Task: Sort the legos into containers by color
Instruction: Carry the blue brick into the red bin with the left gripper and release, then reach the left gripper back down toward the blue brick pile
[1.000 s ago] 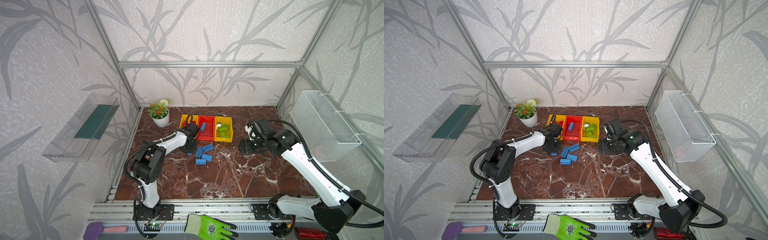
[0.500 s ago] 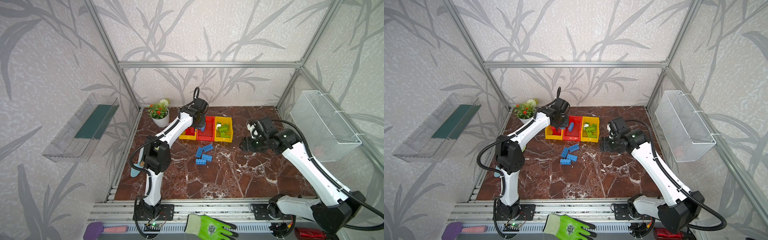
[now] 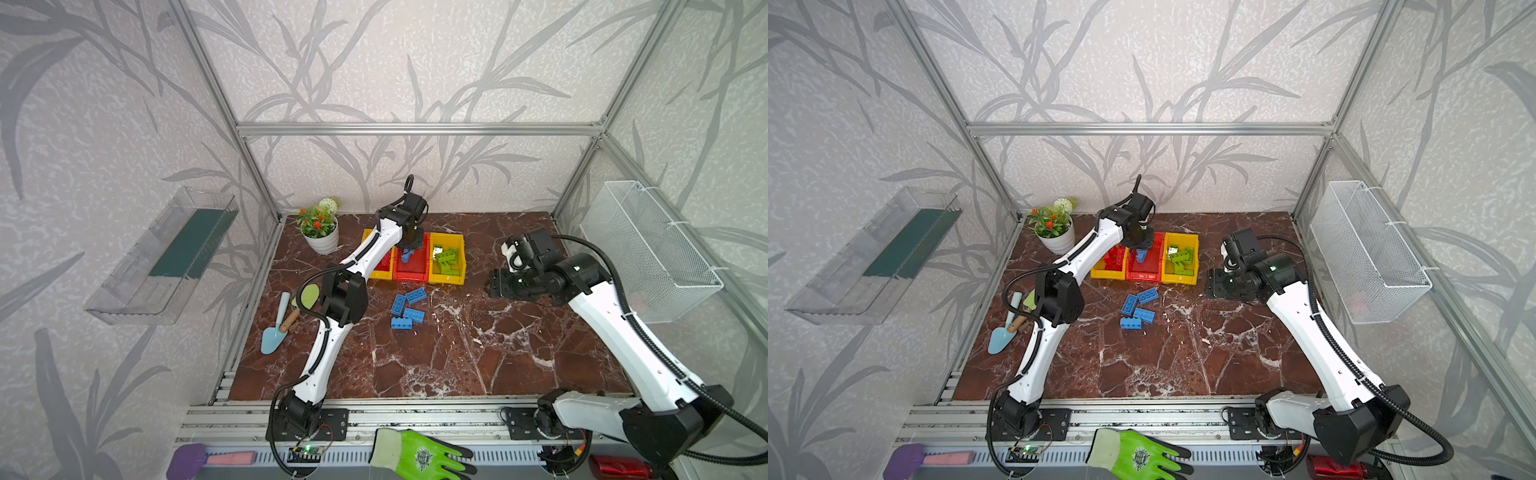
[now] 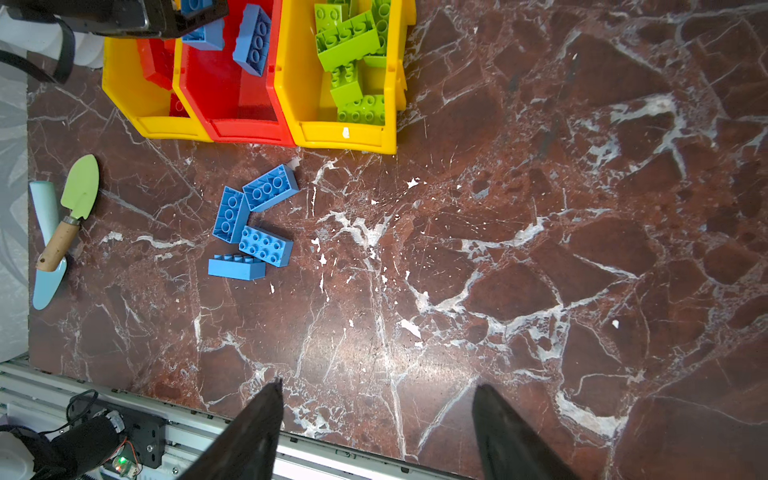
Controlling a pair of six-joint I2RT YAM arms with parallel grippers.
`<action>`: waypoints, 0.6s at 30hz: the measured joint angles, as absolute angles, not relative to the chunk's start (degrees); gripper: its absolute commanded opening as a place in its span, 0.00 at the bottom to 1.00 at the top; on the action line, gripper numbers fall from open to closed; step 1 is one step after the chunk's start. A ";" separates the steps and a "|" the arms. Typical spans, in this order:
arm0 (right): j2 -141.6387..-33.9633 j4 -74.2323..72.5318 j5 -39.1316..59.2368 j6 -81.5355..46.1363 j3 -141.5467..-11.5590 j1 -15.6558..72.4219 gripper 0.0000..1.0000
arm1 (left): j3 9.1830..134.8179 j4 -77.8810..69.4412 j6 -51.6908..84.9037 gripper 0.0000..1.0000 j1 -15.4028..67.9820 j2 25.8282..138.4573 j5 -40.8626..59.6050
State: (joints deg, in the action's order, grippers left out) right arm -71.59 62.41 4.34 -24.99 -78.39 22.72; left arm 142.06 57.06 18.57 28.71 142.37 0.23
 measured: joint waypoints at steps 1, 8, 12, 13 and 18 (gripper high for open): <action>-71.59 62.54 4.10 -25.02 -78.43 22.57 0.76 | 143.20 57.34 18.28 0.61 28.71 142.98 0.58; -71.59 63.11 3.51 -25.17 -78.76 22.00 0.87 | 145.25 58.43 17.58 0.73 28.71 143.79 1.65; -71.59 63.11 3.53 -25.30 -78.76 21.96 0.97 | 144.33 59.22 17.58 0.72 28.71 143.13 1.58; -71.59 63.09 3.55 -25.26 -78.76 21.96 0.99 | 142.26 59.02 17.63 0.72 28.71 142.02 1.58; -71.59 62.92 4.62 -25.23 -78.74 21.96 0.99 | 123.87 55.99 18.37 0.68 28.71 130.30 1.52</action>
State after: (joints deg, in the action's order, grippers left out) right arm -71.59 62.92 4.62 -25.23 -78.74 21.96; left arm 123.87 55.99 18.37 28.71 130.30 1.52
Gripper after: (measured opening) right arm 0.991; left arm 0.695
